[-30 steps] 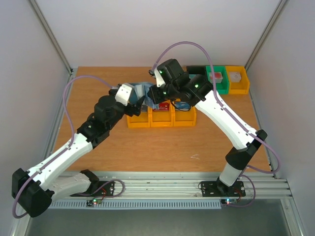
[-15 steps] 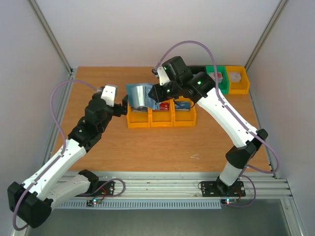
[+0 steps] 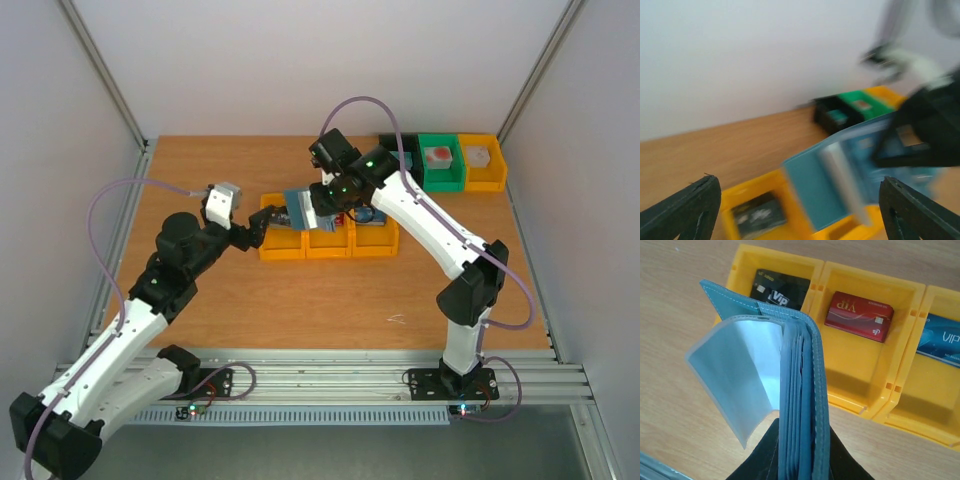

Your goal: Take the credit cards out of the card holder

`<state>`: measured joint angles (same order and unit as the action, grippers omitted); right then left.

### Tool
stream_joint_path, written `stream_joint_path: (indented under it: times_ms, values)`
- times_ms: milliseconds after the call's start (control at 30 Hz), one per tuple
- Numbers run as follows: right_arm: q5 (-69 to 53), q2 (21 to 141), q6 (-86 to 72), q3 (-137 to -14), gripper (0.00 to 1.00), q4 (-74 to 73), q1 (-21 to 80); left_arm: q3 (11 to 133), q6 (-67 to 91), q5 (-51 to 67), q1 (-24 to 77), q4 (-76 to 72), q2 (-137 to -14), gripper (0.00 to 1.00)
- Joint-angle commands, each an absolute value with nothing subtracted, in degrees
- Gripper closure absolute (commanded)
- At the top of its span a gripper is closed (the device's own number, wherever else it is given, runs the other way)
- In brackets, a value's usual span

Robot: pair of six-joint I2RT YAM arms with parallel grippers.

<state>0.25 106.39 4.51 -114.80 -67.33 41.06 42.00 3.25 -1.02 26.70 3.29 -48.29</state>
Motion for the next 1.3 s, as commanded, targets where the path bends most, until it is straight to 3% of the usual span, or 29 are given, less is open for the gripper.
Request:
stream_joint_path:
  times_ms: [0, 133, 267, 433, 733, 933, 1133, 1267]
  values:
    - [2.9, 107.2, 3.7, -115.5, 0.99, -68.0, 41.5, 43.0, 12.9, 28.6, 27.6, -13.0, -49.2, 0.15]
    - [-2.6, 106.1, 5.0, -115.1, 0.99, -65.1, 41.9, 43.2, 22.9, 32.5, 30.6, -18.7, -54.0, 0.29]
    - [-7.1, 104.0, 6.3, -113.2, 0.99, -62.5, 42.0, 43.8, 25.7, 29.2, 30.8, -19.7, -57.7, 0.59]
    - [-10.1, 99.5, 7.8, -109.0, 0.99, -59.5, 42.0, 42.5, 22.7, 23.2, 30.8, -16.1, -58.8, 0.74]
    - [-16.6, 96.0, 8.8, -107.4, 0.99, -56.6, 42.0, 42.0, 17.9, 22.4, 30.7, -13.3, -60.6, 0.77]
    - [-9.3, 97.7, 7.4, -108.2, 0.99, -61.0, 42.6, 45.1, 12.6, 27.9, 33.4, -14.7, -60.5, 0.77]
    - [-9.8, 98.0, 6.2, -108.7, 0.99, -59.5, 42.7, 46.9, 15.0, 30.2, 36.1, -18.1, -61.0, 0.76]
    - [-13.4, 98.1, 5.6, -110.2, 0.99, -58.1, 42.7, 44.8, 15.7, 23.6, 36.7, -17.7, -61.9, 0.77]
